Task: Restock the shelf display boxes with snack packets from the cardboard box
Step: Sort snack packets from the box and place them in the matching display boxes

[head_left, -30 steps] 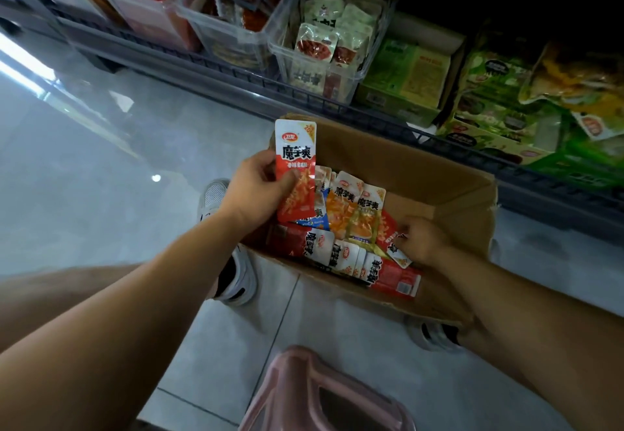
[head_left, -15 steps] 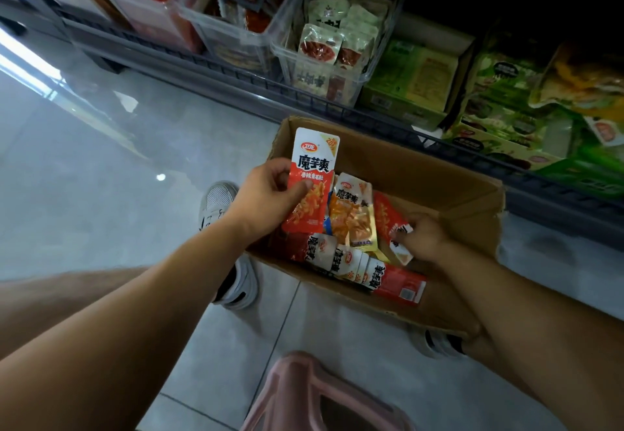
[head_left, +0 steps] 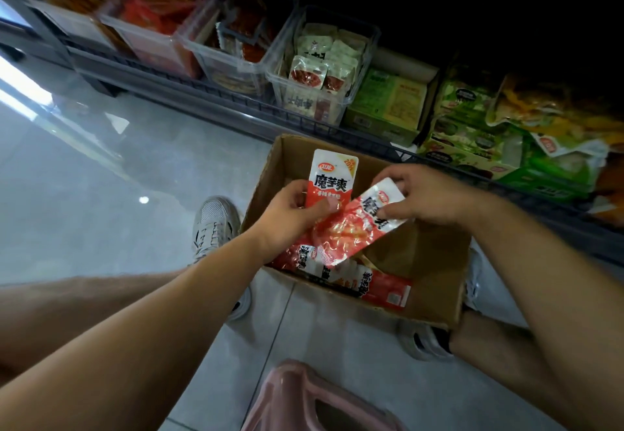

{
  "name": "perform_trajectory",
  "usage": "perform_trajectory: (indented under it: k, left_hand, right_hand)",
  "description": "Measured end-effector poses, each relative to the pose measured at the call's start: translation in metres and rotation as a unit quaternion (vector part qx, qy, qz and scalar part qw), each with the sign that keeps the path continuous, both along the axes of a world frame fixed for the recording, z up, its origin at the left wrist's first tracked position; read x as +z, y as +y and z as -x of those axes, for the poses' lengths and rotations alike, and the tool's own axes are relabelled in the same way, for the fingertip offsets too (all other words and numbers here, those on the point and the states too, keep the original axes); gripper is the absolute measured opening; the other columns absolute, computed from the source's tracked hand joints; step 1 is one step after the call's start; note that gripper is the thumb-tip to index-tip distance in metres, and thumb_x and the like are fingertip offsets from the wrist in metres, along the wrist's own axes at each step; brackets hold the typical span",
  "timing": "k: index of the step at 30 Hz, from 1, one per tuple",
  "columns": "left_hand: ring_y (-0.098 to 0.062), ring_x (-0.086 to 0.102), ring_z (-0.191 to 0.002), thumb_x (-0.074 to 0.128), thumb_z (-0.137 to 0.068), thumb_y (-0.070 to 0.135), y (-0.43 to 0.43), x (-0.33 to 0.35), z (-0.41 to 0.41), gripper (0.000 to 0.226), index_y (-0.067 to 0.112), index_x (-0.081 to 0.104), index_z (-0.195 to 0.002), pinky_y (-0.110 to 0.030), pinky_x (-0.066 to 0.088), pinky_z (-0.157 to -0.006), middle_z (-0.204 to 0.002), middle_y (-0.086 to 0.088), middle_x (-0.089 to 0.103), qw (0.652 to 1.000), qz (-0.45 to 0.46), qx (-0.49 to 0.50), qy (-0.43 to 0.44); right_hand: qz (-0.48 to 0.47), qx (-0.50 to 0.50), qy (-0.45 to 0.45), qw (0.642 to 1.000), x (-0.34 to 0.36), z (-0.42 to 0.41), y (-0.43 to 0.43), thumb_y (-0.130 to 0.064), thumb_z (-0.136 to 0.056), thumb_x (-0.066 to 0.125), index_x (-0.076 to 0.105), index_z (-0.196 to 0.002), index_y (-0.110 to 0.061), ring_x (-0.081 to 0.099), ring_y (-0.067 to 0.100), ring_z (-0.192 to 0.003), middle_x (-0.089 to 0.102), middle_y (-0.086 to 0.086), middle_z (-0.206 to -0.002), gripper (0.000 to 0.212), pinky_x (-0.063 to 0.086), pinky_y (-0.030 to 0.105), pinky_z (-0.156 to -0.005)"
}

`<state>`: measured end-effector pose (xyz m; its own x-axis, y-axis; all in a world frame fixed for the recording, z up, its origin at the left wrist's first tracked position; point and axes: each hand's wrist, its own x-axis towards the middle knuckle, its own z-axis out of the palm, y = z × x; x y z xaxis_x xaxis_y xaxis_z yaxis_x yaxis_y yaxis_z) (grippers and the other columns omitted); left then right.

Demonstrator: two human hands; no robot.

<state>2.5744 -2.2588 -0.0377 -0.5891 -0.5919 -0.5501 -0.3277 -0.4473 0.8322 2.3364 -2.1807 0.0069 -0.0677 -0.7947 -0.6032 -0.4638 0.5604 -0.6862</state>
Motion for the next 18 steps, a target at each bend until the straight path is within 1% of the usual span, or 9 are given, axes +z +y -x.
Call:
perform_trajectory:
  k: [2,5,6,9,10,12,14,16,18]
  left_hand:
    - [-0.015,0.074,-0.105,0.084,-0.084,0.030,0.001,0.000,0.001,0.059,0.020,0.055,-0.134,-0.036,0.061,-0.089,-0.120,0.001,0.074,0.999,0.014,-0.032,-0.002]
    - [-0.010,0.074,-0.103,0.082,-0.086,0.023,0.001,-0.001,0.004,0.053,0.019,0.056,-0.132,-0.035,0.062,-0.088,-0.116,0.004,0.075,0.997,0.055,-0.053,-0.023]
    - [-0.009,0.074,-0.101,0.080,-0.088,0.021,0.000,-0.001,0.005,0.050,0.019,0.056,-0.132,-0.032,0.062,-0.086,-0.116,0.004,0.075,0.997,0.057,-0.047,-0.025]
    - [-0.010,0.074,-0.101,0.076,-0.092,0.019,-0.003,-0.005,0.004,0.046,0.019,0.056,-0.133,-0.032,0.062,-0.088,-0.117,0.004,0.074,0.997,0.061,-0.019,-0.042]
    - [-0.012,0.074,-0.102,0.075,-0.092,0.019,-0.004,-0.008,0.002,0.044,0.019,0.057,-0.132,-0.034,0.061,-0.090,-0.118,0.003,0.074,0.997,0.057,-0.007,-0.049]
    - [-0.014,0.074,-0.102,0.075,-0.093,0.021,-0.005,-0.013,-0.001,0.042,0.020,0.058,-0.131,-0.037,0.061,-0.091,-0.118,0.003,0.074,0.997,0.044,0.010,-0.061]
    - [-0.015,0.075,-0.102,0.074,-0.093,0.022,-0.005,-0.019,-0.003,0.040,0.020,0.059,-0.130,-0.040,0.061,-0.092,-0.117,0.003,0.074,0.997,0.036,0.019,-0.066]
    - [-0.014,0.075,-0.102,0.073,-0.094,0.023,-0.006,-0.024,-0.003,0.038,0.021,0.060,-0.130,-0.041,0.061,-0.092,-0.117,0.004,0.074,0.997,0.033,0.023,-0.073]
    - [-0.014,0.074,-0.102,0.073,-0.095,0.024,-0.007,-0.027,-0.003,0.036,0.021,0.061,-0.129,-0.040,0.061,-0.092,-0.117,0.005,0.074,0.996,0.033,0.027,-0.081]
  right_hand:
    - [0.031,-0.027,0.001,0.999,-0.011,-0.013,-0.006,-0.009,-0.077,0.085,0.061,-0.106,-0.020,0.074,0.021,-0.091,0.077,0.003,-0.098,0.040,0.061,0.042,-0.082]
    - [0.084,-0.144,-0.023,0.986,-0.028,-0.029,-0.014,-0.011,-0.076,0.086,0.059,-0.096,-0.020,0.071,0.015,-0.081,0.073,0.000,-0.092,0.035,0.057,0.027,-0.062]
    - [0.098,-0.191,-0.044,0.976,-0.033,-0.032,-0.017,-0.011,-0.077,0.085,0.059,-0.095,-0.020,0.071,0.013,-0.078,0.072,0.001,-0.091,0.033,0.055,0.024,-0.059]
    - [0.091,-0.294,-0.127,0.943,-0.056,-0.030,-0.013,-0.019,-0.084,0.079,0.063,-0.101,-0.016,0.070,0.019,-0.079,0.073,0.010,-0.095,0.023,0.058,0.030,-0.066]
    - [0.066,-0.300,-0.119,0.944,-0.067,-0.026,-0.008,-0.024,-0.087,0.075,0.065,-0.104,-0.016,0.071,0.019,-0.082,0.073,0.009,-0.097,0.021,0.059,0.032,-0.070]
    - [-0.012,-0.235,-0.031,0.971,-0.095,-0.014,0.009,-0.029,-0.093,0.068,0.065,-0.110,-0.020,0.069,0.017,-0.091,0.071,0.001,-0.102,0.019,0.057,0.033,-0.078]
    - [-0.102,-0.103,0.059,0.988,-0.128,-0.005,0.027,-0.028,-0.095,0.066,0.064,-0.110,-0.022,0.063,0.016,-0.100,0.065,-0.005,-0.106,0.016,0.049,0.030,-0.083]
    - [-0.176,-0.006,0.097,0.979,-0.153,-0.002,0.045,-0.024,-0.093,0.069,0.063,-0.101,-0.023,0.060,0.019,-0.102,0.062,-0.002,-0.103,0.010,0.048,0.031,-0.083]
    - [-0.227,0.043,0.111,0.966,-0.169,-0.004,0.060,-0.022,-0.091,0.072,0.062,-0.104,-0.019,0.063,0.024,-0.105,0.063,0.003,-0.106,0.017,0.053,0.035,-0.087]
